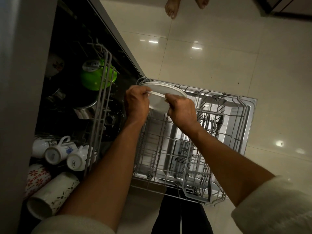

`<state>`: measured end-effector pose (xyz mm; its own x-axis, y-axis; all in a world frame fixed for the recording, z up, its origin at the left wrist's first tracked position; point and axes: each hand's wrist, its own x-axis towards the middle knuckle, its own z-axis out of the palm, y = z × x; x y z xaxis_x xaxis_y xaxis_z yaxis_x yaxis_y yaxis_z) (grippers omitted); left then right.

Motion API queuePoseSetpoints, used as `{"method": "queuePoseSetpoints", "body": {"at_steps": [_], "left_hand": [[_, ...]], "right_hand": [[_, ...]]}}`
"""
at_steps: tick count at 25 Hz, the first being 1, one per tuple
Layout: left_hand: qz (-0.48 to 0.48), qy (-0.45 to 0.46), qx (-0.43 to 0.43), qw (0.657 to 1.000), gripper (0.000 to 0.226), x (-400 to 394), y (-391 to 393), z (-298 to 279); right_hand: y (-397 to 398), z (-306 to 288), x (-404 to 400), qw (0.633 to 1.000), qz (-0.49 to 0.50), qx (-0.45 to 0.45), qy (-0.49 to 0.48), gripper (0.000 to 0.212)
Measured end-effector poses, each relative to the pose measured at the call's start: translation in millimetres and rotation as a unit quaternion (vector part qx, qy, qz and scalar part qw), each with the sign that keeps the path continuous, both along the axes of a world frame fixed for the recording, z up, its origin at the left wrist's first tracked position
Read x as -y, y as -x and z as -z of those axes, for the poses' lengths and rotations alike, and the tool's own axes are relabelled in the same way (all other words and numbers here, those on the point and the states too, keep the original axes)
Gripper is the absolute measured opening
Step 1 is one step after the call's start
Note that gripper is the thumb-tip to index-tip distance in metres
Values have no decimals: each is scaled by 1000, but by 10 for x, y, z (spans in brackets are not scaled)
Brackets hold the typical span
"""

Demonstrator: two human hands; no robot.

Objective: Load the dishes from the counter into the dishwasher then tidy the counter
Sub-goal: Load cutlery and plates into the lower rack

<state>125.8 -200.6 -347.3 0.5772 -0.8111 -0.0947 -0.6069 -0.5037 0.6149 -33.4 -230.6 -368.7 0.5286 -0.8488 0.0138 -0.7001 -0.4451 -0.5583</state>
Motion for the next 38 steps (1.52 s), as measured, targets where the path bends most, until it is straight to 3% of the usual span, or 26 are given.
{"method": "queuePoseSetpoints", "body": {"at_steps": [3,14,20,25,31,34,38], "left_hand": [[-1,54,9,998,23,39,4,-98],[-3,107,17,994,26,-64,18,-159],[4,53,5,999,25,-177,21,13],[0,-15,-48,999,22,-273,8,203],[25,-92,-85,992,54,-260,65,284],[20,-128,-85,988,62,-222,33,292],[32,-153,-61,986,68,-197,42,228]], "right_hand": [[-12,-82,85,999,9,12,38,29],[29,-161,89,997,-45,11,61,41],[33,-33,43,999,-53,-5,7,38],[51,144,50,993,-32,-38,-108,33],[11,139,134,993,-15,35,-108,44],[59,127,21,996,1,-26,-81,49],[106,110,-82,987,-21,-99,-126,65]]}}
